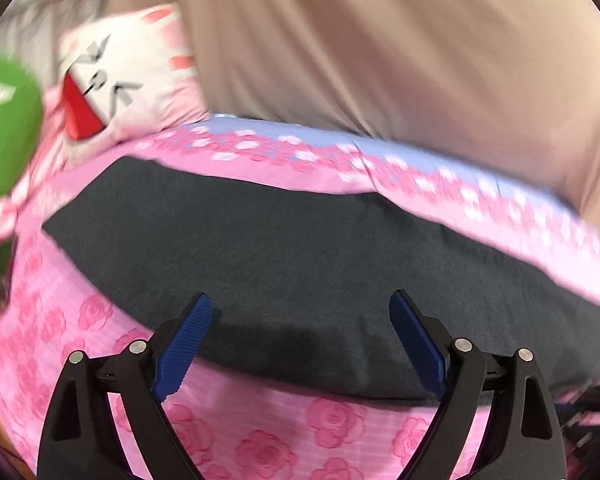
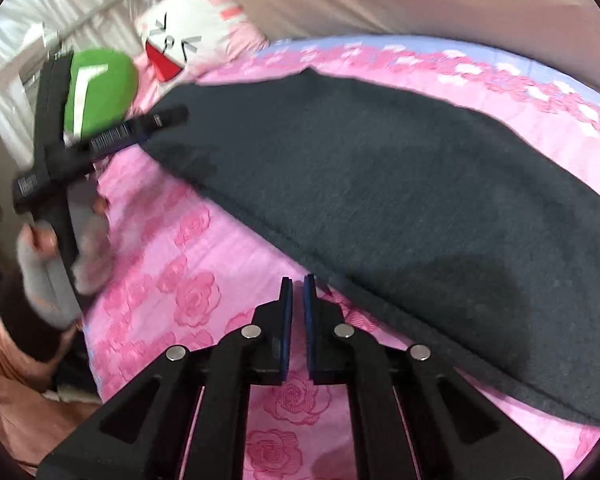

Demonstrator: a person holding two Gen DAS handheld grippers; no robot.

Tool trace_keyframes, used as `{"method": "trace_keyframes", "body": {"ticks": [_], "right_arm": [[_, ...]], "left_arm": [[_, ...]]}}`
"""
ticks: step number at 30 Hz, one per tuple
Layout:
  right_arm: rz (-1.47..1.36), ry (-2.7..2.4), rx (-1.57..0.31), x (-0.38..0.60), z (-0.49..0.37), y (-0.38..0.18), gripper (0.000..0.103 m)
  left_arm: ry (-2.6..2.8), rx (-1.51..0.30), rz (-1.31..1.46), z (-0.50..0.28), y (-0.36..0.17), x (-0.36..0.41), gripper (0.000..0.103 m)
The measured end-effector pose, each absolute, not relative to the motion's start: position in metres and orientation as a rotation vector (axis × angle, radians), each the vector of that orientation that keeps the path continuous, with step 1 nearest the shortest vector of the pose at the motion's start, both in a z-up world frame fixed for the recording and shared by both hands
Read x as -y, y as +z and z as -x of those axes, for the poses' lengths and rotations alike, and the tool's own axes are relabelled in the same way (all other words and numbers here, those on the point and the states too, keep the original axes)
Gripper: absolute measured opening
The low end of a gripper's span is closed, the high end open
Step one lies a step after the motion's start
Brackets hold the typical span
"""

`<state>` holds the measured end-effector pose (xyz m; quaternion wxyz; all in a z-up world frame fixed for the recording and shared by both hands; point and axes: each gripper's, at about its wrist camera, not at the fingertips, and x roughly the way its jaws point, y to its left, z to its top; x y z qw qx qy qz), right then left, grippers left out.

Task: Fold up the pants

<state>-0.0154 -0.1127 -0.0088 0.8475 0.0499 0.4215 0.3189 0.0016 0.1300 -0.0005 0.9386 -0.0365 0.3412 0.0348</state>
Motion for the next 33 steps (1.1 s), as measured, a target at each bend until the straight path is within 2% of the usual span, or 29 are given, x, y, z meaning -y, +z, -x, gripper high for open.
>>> {"method": "trace_keyframes", "body": {"ticks": [4,7,9,10,13,17,18,19,21,23,25,26,27,29,31,33], "right_arm": [[-0.253,0.499,-0.758,0.172,0.004,0.023,0.008],[-0.259,0.316,-0.771,0.207,-0.030,0.018,0.008],[-0.141,0.176,-0.850,0.214,-0.058,-0.005,0.008],[-0.087,0.092,-0.887,0.218,-0.069,-0.018,0.004],[-0.236,0.139,-0.829,0.237,-0.061,-0.010,0.007],[-0.180,0.136,-0.856,0.241,-0.059,-0.023,0.003],[-0.215,0.150,-0.850,0.247,-0.058,-0.022,0.004],[-0.238,0.143,-0.844,0.253,-0.056,-0.017,0.010],[-0.229,0.149,-0.837,0.254,-0.061,-0.016,0.010],[-0.197,0.139,-0.865,0.254,-0.078,-0.027,0.003],[-0.238,0.108,-0.851,0.265,-0.084,-0.021,0.001],[-0.241,0.083,-0.836,0.269,-0.082,-0.016,0.002],[-0.250,0.050,-0.804,0.276,-0.074,-0.009,0.008],[-0.301,0.009,-0.730,0.301,-0.045,0.004,0.009],[-0.351,-0.071,-0.683,0.333,-0.014,0.009,0.016],[-0.415,-0.203,-0.650,0.381,0.031,0.006,0.033]], "left_arm": [[0.090,-0.794,-0.035,-0.016,-0.013,-0.110,0.088],[0.074,-0.857,0.036,-0.025,-0.021,-0.123,0.088],[0.072,-0.869,0.088,-0.027,-0.023,-0.132,0.089],[0.068,-0.865,0.099,-0.026,-0.023,-0.133,0.089],[0.072,-0.858,0.089,-0.023,-0.024,-0.132,0.090],[0.079,-0.862,0.075,-0.024,-0.025,-0.130,0.091],[0.083,-0.865,0.068,-0.025,-0.025,-0.129,0.091],[0.085,-0.866,0.064,-0.025,-0.025,-0.129,0.091],[0.087,-0.865,0.059,-0.025,-0.025,-0.128,0.091],[0.089,-0.869,0.058,-0.026,-0.025,-0.128,0.091],[0.092,-0.869,0.053,-0.026,-0.025,-0.128,0.092],[0.092,-0.867,0.054,-0.026,-0.025,-0.128,0.092],[0.095,-0.864,0.059,-0.025,-0.024,-0.129,0.092],[0.092,-0.854,0.078,-0.023,-0.023,-0.132,0.092],[0.087,-0.838,0.099,-0.021,-0.022,-0.136,0.092],[0.085,-0.824,0.117,-0.019,-0.020,-0.139,0.092]]}}
